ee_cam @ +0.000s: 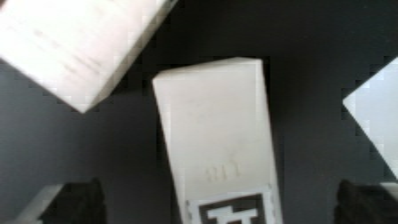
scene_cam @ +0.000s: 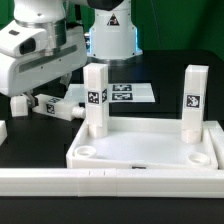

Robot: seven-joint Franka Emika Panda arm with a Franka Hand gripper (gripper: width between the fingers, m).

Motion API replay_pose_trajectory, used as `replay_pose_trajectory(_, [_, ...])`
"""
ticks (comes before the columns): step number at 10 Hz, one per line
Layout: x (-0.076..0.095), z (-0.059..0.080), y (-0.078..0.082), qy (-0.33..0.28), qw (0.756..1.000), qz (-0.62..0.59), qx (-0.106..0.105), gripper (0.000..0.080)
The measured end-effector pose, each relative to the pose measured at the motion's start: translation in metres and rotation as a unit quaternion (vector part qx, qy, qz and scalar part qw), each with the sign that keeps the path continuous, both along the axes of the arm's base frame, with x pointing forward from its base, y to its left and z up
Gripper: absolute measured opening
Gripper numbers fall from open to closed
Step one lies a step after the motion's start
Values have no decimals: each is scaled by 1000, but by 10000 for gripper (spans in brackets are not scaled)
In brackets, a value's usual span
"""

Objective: Assemble desk

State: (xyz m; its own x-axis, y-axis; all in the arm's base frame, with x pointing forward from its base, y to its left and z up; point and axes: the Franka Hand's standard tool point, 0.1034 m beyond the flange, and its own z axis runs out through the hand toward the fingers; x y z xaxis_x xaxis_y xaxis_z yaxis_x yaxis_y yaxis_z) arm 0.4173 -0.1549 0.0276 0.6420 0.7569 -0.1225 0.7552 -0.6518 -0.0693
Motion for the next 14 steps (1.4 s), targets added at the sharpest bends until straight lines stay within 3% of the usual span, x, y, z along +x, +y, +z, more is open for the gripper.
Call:
replay_pose_trajectory(1, [-1,-1,0,1,1000,0,0,649])
replay_pose_trajectory(3, [-6,-6,-3,7,1000,-2,-1,427])
replay_pose_trajectory(4, [-9,-9,-6,11,1000,-5,-1,427])
replay_pose_trajectory(5, [-9,-9,-6,11,1000,-5,-1,286])
replay_pose_trajectory(11, [-9,-8,-6,10,1000,-26,-3,287])
replay_pose_trajectory(14, [-9,-8,-6,6,993,-118,-16,287])
